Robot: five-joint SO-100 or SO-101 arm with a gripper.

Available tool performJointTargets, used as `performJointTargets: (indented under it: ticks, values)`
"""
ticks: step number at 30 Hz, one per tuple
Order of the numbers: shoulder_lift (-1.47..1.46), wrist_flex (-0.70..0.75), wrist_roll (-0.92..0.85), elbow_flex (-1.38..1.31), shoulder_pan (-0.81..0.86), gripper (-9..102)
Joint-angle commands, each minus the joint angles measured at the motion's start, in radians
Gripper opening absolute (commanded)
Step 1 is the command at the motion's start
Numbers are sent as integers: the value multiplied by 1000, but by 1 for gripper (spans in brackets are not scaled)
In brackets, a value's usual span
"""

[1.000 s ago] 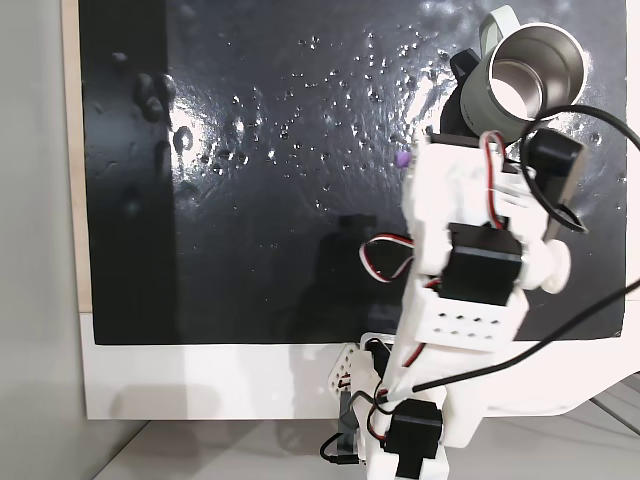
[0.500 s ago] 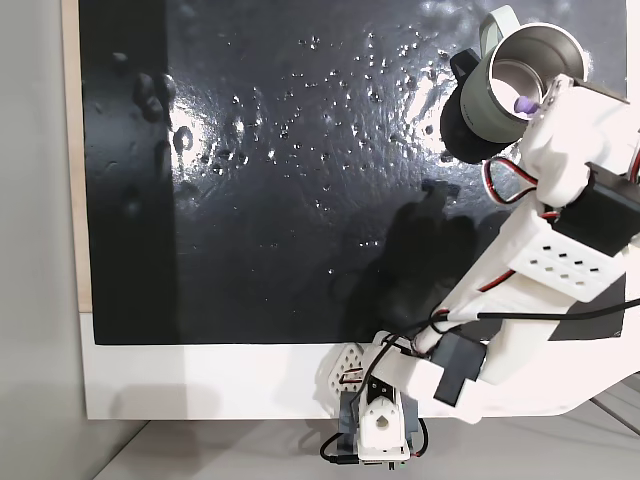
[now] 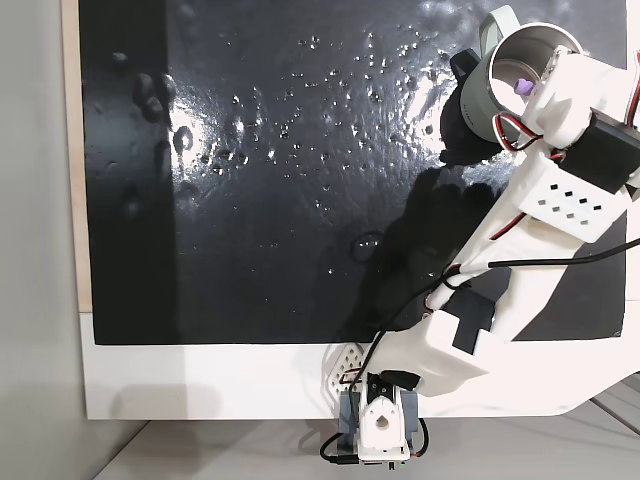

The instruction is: Grasp a pengrip and put it in the cup.

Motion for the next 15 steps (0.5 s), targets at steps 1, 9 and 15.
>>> performJointTargets:
  ticks: [1,9,15]
  values:
    - [26,9,-3,-150,0,11]
    - [66,11,5,-91,-6,43]
    - [66,11,2,-81,2,43]
